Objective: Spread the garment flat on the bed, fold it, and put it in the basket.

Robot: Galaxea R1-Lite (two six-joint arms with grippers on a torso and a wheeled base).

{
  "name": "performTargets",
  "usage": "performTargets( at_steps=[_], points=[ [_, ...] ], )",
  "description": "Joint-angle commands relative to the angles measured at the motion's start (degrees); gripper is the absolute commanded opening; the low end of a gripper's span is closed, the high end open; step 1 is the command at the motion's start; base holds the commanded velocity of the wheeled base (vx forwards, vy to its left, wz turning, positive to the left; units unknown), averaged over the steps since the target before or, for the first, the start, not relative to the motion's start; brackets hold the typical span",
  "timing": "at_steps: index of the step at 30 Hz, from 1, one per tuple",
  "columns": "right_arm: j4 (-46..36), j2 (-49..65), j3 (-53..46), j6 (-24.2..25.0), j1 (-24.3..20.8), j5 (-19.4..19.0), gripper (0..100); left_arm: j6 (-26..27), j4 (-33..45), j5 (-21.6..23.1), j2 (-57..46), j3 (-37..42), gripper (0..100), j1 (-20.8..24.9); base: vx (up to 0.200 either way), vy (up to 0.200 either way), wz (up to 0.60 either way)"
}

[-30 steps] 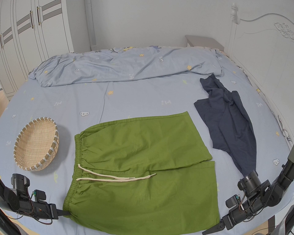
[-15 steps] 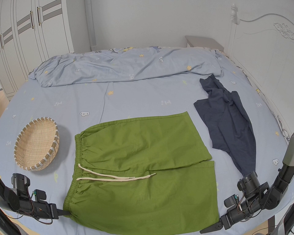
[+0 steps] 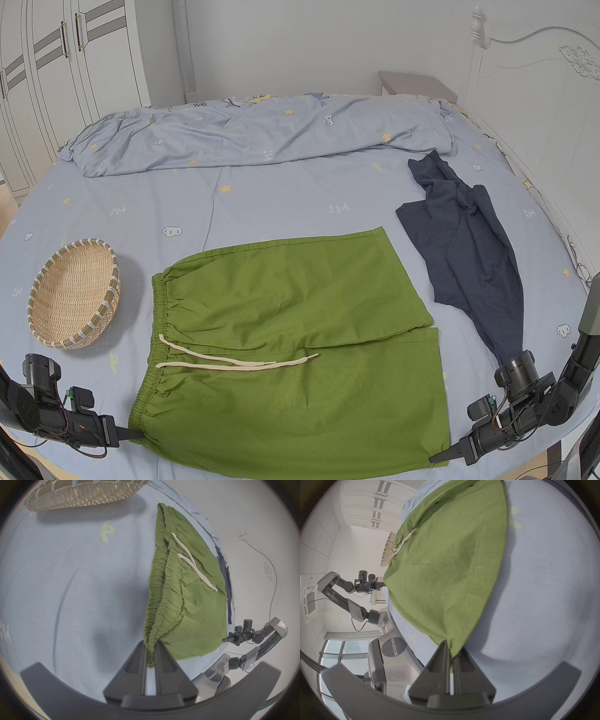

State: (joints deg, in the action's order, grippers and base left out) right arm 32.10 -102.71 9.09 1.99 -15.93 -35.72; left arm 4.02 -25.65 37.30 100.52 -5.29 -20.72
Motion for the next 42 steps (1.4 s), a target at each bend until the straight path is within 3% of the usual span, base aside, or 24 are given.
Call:
performTargets(
  at_steps=[1, 6, 16, 19, 21, 24, 25, 26, 28, 29, 32, 36, 42],
  points=[
    [-0.6, -0.1, -1.3, -1.4, 2.5, -0.2, 0, 0.0, -0.1, 0.0, -0.2, -0.1, 0, -0.5, 0.000, 0.000, 0.00],
    [-0.6, 0.0, -2.9, -4.8, 4.7, -0.3, 0, 0.0, -0.1, -0.1, -0.2, -0.1, 0, -0.6, 0.000, 0.000, 0.00],
    [-0.7, 2.7, -2.4, -4.2, 2.3, -0.1, 0, -0.2, 0.0, 0.3, -1.6, 0.0, 0, -0.2, 0.000, 0.000, 0.00],
    [-1.4, 13.0, 0.8, 4.3, -0.5, 0.0, 0, -4.0, 1.5, 0.5, -8.4, -0.2, 0, 3.0, 0.000, 0.000, 0.00],
    [-4.5, 18.7, 3.9, 9.0, -1.6, 0.1, 0, -13.3, 2.4, -0.2, -13.4, -1.7, 0, 7.4, 0.000, 0.000, 0.00],
    [-17.3, 25.2, 11.5, 9.7, -1.4, 0.2, 0, -27.9, 7.0, -0.3, -21.2, -7.1, 0, 12.7, 0.000, 0.000, 0.00],
    [-17.3, 25.2, 11.5, 9.7, -1.4, 0.2, 0, -27.9, 7.0, -0.3, -21.2, -7.1, 0, 12.7, 0.000, 0.000, 0.00],
    [-27.4, 27.9, 17.6, 9.7, -1.4, 1.2, 0, -32.3, 12.4, -0.4, -24.8, -11.7, 0, 14.0, 0.000, 0.000, 0.00],
    [-36.1, 29.5, 24.2, 9.6, -1.9, 6.3, 0, -32.7, 20.5, -0.4, -26.5, -17.6, 0, 14.4, 0.000, 0.000, 0.00],
    [-37.9, 29.8, 27.1, 9.6, -2.2, 9.9, 0, -32.8, 25.1, -0.4, -26.8, -21.4, 0, 14.5, 0.000, 0.000, 0.00],
    [-38.8, 29.8, 32.3, 10.1, -3.9, 15.2, 0, -33.1, 33.8, -0.5, -26.0, -30.0, 0, 14.5, 0.000, 0.000, 0.00],
    [-41.9, 29.6, 39.4, 10.1, -4.0, 16.1, 0, -33.0, 38.5, -0.6, -24.6, -37.8, 0, 14.0, 0.000, 0.000, 0.00],
    [-44.7, 24.8, 49.1, 10.1, -2.6, 16.6, 0, -33.1, 38.7, -0.6, -18.4, -44.1, 0, 13.6, 0.000, 0.000, 0.00]
  ],
)
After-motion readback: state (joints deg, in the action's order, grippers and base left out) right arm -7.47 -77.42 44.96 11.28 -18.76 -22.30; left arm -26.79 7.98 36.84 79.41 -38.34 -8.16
